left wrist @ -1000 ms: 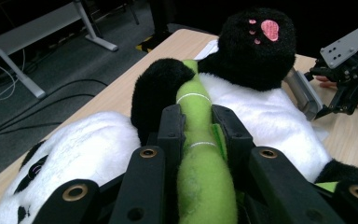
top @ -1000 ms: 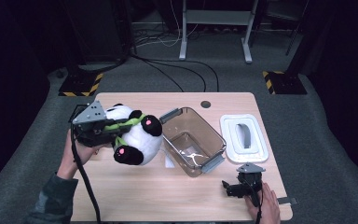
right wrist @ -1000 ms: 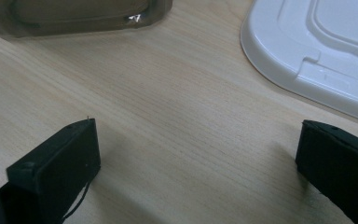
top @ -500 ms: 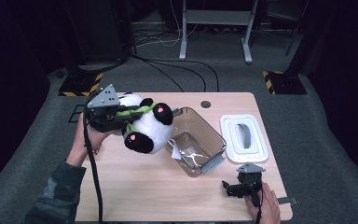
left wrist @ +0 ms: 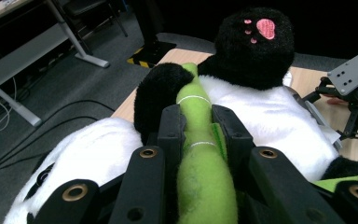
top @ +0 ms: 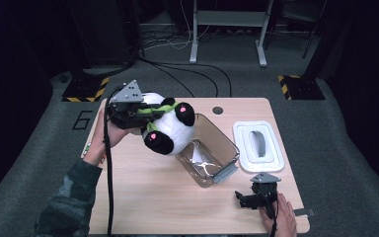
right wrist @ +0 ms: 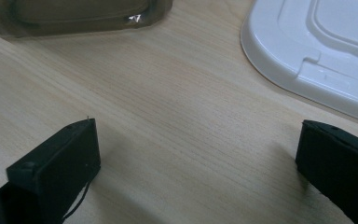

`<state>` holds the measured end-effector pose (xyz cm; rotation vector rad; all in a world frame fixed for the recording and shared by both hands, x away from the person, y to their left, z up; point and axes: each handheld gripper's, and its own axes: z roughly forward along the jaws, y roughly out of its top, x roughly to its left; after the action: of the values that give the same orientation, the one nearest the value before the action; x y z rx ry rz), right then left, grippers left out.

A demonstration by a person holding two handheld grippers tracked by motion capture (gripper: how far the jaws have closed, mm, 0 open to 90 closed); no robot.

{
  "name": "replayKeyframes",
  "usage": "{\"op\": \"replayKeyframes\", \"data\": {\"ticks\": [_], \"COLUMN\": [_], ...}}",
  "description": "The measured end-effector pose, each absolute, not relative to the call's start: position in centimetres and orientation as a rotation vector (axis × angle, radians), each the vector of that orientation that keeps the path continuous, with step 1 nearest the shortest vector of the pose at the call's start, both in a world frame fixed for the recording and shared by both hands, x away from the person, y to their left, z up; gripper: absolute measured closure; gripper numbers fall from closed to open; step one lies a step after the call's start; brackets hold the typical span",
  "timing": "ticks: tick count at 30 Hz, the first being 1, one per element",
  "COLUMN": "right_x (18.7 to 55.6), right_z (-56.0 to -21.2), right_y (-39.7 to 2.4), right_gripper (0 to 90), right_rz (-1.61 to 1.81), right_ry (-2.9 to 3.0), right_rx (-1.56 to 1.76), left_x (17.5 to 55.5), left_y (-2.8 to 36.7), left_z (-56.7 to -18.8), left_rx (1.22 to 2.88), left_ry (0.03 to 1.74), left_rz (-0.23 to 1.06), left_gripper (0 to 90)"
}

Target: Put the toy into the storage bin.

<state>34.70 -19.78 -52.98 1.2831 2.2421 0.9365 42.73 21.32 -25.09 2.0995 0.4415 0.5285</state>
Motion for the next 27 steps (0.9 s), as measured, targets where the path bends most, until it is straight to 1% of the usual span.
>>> {"op": "replayKeyframes", "data": {"ticks": [19,27], "right_x": [34.7,34.7], "right_z": [-53.0,-53.0], "right_y": [-19.8,-19.7], "right_gripper": [0.0,0.0], "right_rz": [0.936,0.939], "right_ry": [2.241,2.234], "right_rx": [1.284,1.294], "left_x": [44.6,45.6], "left_y": [17.0,15.2], "left_z": [-25.0,-25.8], "left_rx": [2.129,2.134], "left_ry": [0.333,0.291], "left_rz": [0.560,0.538], "left_gripper": [74.7,74.6]}}
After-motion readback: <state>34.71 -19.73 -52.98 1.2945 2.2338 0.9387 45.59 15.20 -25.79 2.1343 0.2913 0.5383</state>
